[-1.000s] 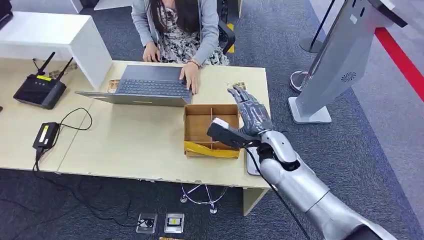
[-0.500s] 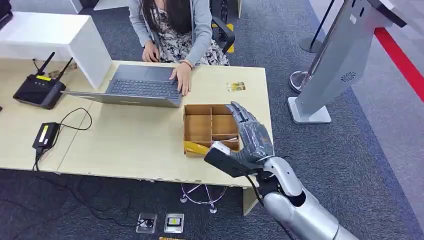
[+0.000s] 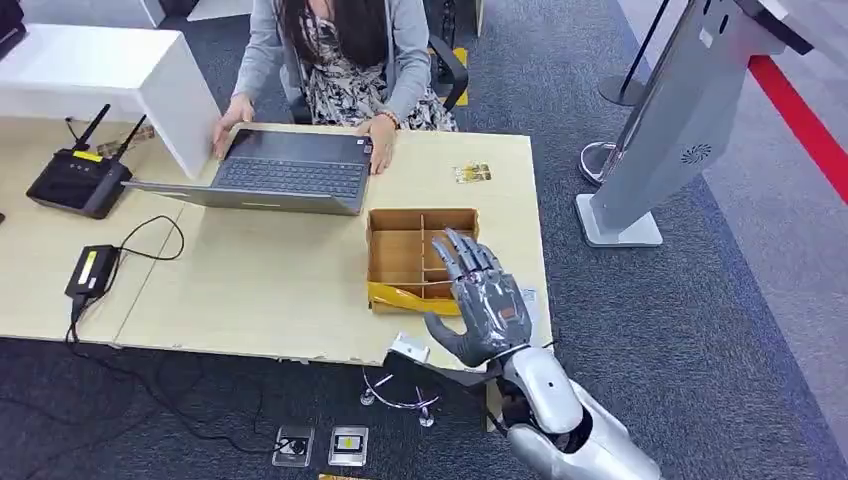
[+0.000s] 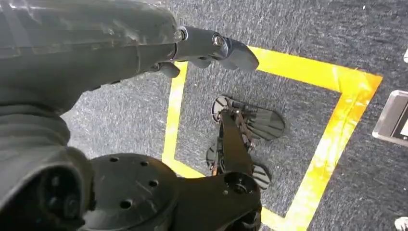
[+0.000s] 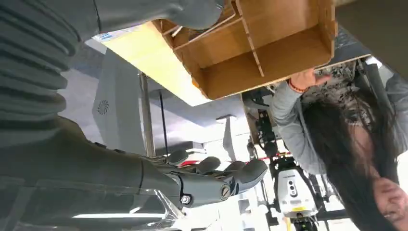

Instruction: Pass the card to the sensor for recognition and then transmit it.

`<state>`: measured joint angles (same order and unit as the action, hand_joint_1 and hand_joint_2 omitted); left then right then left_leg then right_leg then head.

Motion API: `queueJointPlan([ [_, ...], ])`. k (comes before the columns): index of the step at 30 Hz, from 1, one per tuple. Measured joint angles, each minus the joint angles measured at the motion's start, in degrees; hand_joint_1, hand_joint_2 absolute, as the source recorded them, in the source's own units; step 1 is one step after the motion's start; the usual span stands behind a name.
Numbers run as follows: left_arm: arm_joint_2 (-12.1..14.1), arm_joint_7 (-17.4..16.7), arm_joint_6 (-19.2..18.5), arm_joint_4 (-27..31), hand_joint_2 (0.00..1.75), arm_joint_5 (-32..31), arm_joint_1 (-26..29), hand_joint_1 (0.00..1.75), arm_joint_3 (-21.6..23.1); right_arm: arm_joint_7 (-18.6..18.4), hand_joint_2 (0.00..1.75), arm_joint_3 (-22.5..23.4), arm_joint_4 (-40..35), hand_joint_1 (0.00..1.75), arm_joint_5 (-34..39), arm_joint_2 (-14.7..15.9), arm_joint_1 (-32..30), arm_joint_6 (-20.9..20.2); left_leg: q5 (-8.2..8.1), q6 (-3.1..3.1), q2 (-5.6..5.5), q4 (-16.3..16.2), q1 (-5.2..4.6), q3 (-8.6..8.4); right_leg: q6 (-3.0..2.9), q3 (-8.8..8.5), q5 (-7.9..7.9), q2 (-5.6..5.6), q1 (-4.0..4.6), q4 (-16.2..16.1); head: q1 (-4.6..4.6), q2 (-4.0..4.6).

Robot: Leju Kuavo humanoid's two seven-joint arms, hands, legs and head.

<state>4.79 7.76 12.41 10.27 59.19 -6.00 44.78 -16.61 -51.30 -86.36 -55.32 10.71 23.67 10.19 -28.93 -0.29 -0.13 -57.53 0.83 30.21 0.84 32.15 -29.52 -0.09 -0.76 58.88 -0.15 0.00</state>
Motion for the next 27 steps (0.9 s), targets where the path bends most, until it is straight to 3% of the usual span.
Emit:
queueJointPlan([
  [13, -0.07, -0.17, -0.24, 0.0, 0.0, -0.77, -0.02, 0.0, 0.04, -0.07, 1.75, -1.42, 3.41, 0.0, -0.46, -1.77, 0.0, -1.62, 0.0, 0.0, 0.0, 0.0, 0.0, 0.01, 0.0, 0.0, 0.0, 0.0, 0.0, 0.0, 0.0, 0.02],
  [27, -0.07, -0.63, -1.27, 0.0, 0.0, -1.75, -0.05, 0.0, 1.07, 0.11, 1.75, -2.01, 10.47, 0.0, 1.49, -5.71, 2.27, -3.08, 0.0, 0.0, 0.0, 0.0, 0.0, 0.01, -0.01, 0.0, 0.0, -0.01, 0.0, 0.01, 0.02, 0.0],
])
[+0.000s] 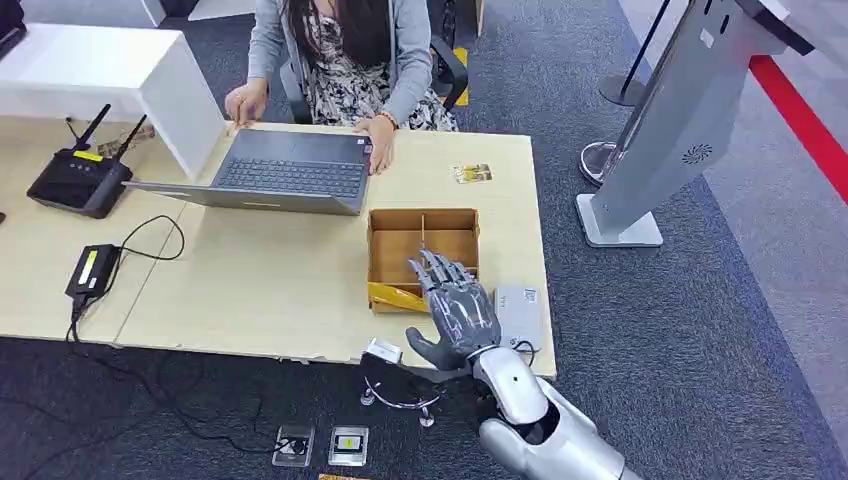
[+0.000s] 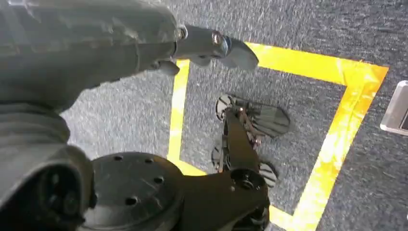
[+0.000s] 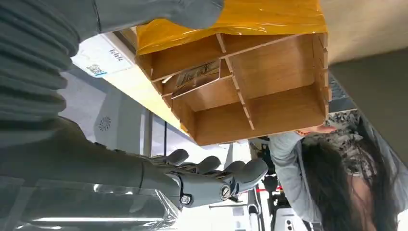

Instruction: Pass the card to the sensor for recognition and then transmit it.

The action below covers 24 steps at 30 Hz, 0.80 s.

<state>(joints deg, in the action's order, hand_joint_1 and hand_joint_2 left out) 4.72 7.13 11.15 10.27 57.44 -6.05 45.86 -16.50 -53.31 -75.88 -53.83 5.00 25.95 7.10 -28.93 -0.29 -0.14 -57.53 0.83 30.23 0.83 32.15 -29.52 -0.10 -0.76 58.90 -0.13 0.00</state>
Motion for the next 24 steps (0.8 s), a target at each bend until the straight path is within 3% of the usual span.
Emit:
queueJointPlan([
  [24, 0.66, -0.13, -1.86, 0.0, 0.0, -0.22, -0.09, 0.0, 1.57, -0.13, 1.75, 0.09, 9.42, 0.0, -3.48, -4.22, 4.78, -0.74, 0.0, 0.0, 0.0, 0.0, 0.0, 0.0, 0.0, 0.01, 0.0, 0.01, 0.0, 0.0, 0.0, 0.0],
])
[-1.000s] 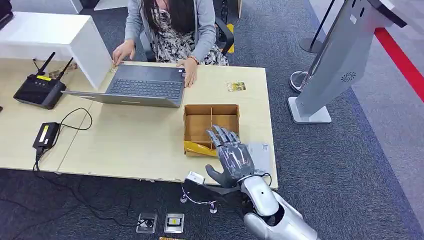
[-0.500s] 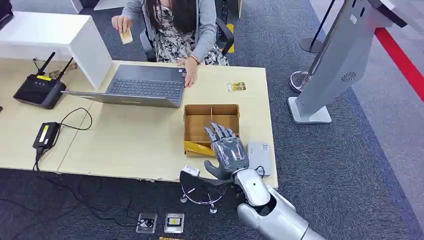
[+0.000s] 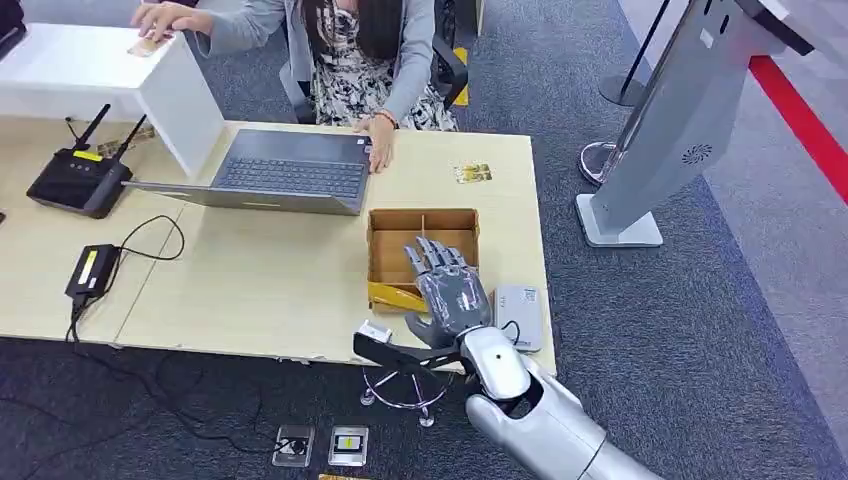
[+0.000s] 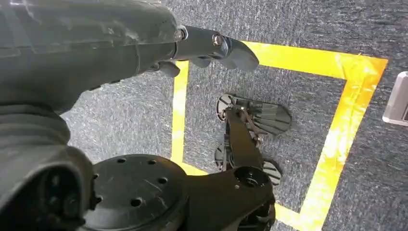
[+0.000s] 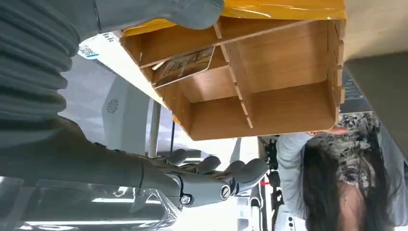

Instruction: Pass the card to the sensor for recognition and then transmit it.

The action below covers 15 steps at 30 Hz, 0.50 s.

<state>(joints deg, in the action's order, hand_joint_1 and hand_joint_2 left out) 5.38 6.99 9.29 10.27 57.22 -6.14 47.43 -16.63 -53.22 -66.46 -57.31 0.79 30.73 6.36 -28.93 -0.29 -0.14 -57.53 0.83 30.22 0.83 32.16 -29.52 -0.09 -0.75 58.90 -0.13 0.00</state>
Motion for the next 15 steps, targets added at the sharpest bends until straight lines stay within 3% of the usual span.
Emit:
queueJointPlan([
  [15, 0.13, -0.26, -0.35, 0.0, 0.0, 0.07, -0.03, 0.0, 0.26, 0.52, 1.75, 0.09, 5.9, 0.0, 0.74, -1.79, 1.33, 0.7, 0.0, 0.0, 0.0, 0.0, 0.0, 0.0, 0.0, 0.0, 0.0, -0.02, 0.0, 0.0, -0.02, 0.02],
])
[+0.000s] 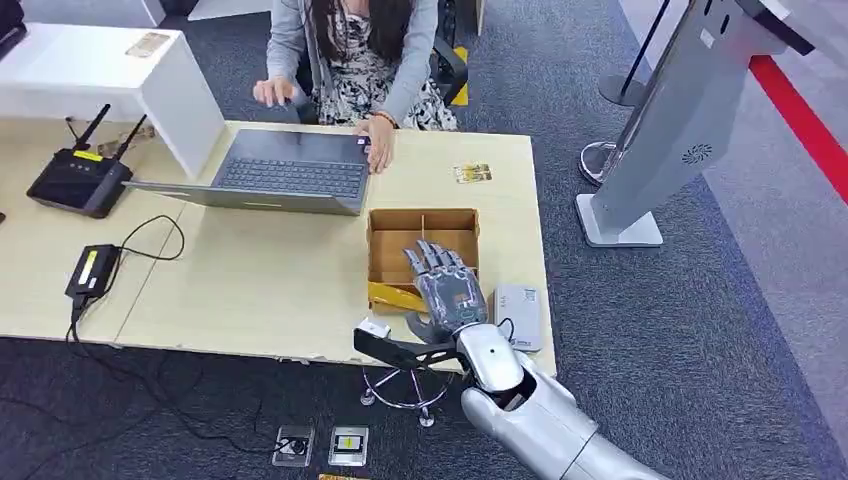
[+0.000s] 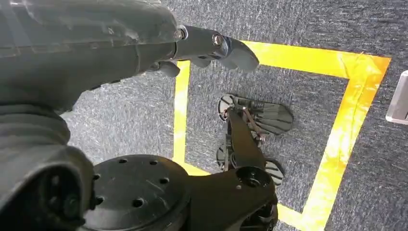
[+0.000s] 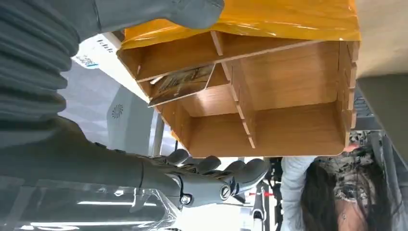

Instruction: Pass the card to the sensor for recognition and then transmit it.

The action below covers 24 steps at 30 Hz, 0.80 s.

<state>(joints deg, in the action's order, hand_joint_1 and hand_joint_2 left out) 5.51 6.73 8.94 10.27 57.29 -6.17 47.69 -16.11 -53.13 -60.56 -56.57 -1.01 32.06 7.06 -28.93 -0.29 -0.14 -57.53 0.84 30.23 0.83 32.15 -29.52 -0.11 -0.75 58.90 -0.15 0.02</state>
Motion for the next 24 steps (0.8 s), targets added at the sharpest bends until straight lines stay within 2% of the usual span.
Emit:
queueJointPlan([
  [9, 0.13, 0.0, -0.09, 0.0, 0.0, 0.18, 0.0, 0.0, 0.09, 0.2, 1.75, 0.52, 4.59, 0.0, 0.04, -0.83, 2.16, 1.99, 0.0, 0.0, 0.0, 0.0, 0.0, 0.0, 0.0, 0.0, 0.0, -0.01, 0.0, 0.0, 0.0, -0.02],
  [24, 0.13, -0.15, 0.11, 0.0, 0.0, 0.7, -0.01, 0.0, 0.42, 0.89, 1.75, 1.53, 10.23, 0.0, -0.24, -1.92, 4.0, 2.99, 0.0, 0.0, 0.0, 0.0, 0.0, 0.0, 0.0, 0.0, 0.0, -0.01, 0.0, 0.0, 0.0, 0.0],
])
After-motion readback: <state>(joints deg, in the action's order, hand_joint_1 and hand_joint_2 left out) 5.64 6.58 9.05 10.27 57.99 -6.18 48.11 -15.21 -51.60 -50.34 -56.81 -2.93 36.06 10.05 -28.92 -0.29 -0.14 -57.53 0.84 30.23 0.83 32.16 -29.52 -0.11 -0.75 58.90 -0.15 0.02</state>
